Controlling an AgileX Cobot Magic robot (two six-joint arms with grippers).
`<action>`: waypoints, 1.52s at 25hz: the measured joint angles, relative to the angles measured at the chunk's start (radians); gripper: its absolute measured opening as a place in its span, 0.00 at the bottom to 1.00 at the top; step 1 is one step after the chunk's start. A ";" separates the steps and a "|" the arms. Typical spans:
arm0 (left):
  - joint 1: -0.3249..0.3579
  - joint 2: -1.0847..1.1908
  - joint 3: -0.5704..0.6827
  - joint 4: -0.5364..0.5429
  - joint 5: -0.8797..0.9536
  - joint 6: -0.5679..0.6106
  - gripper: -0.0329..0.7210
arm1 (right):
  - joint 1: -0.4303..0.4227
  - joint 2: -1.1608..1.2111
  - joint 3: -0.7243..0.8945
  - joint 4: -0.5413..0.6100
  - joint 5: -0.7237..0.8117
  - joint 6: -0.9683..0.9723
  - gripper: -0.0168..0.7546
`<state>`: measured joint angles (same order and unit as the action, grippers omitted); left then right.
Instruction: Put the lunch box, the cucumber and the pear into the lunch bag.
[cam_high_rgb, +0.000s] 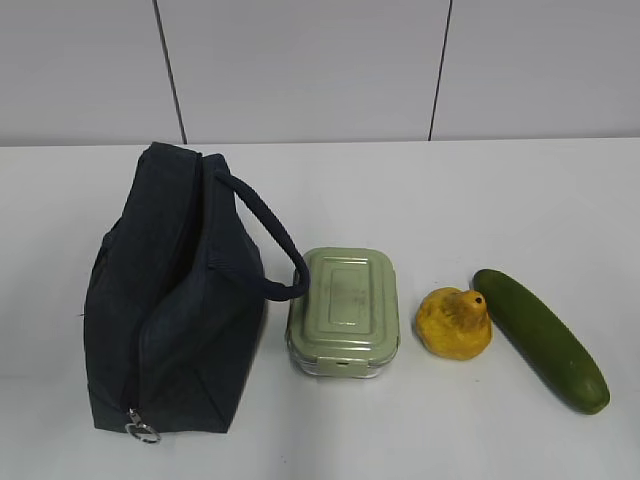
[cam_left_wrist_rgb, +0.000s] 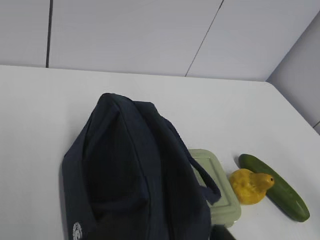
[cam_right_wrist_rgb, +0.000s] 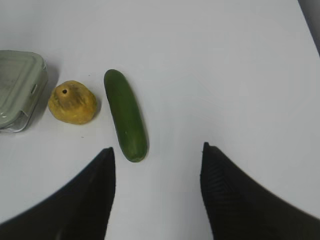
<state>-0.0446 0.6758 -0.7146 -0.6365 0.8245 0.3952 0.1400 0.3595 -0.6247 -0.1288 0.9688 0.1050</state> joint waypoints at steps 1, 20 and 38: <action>0.000 0.059 -0.025 -0.011 -0.002 0.028 0.50 | 0.002 0.037 -0.004 0.002 -0.017 0.000 0.57; -0.085 0.658 -0.401 0.130 0.044 0.083 0.50 | -0.185 0.947 -0.281 0.601 -0.150 -0.473 0.52; -0.091 0.719 -0.406 0.068 0.201 0.079 0.50 | -0.396 1.235 -0.409 0.815 -0.032 -0.801 0.46</action>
<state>-0.1358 1.3948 -1.1206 -0.5687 1.0253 0.4737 -0.2562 1.5947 -1.0337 0.6863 0.9367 -0.6961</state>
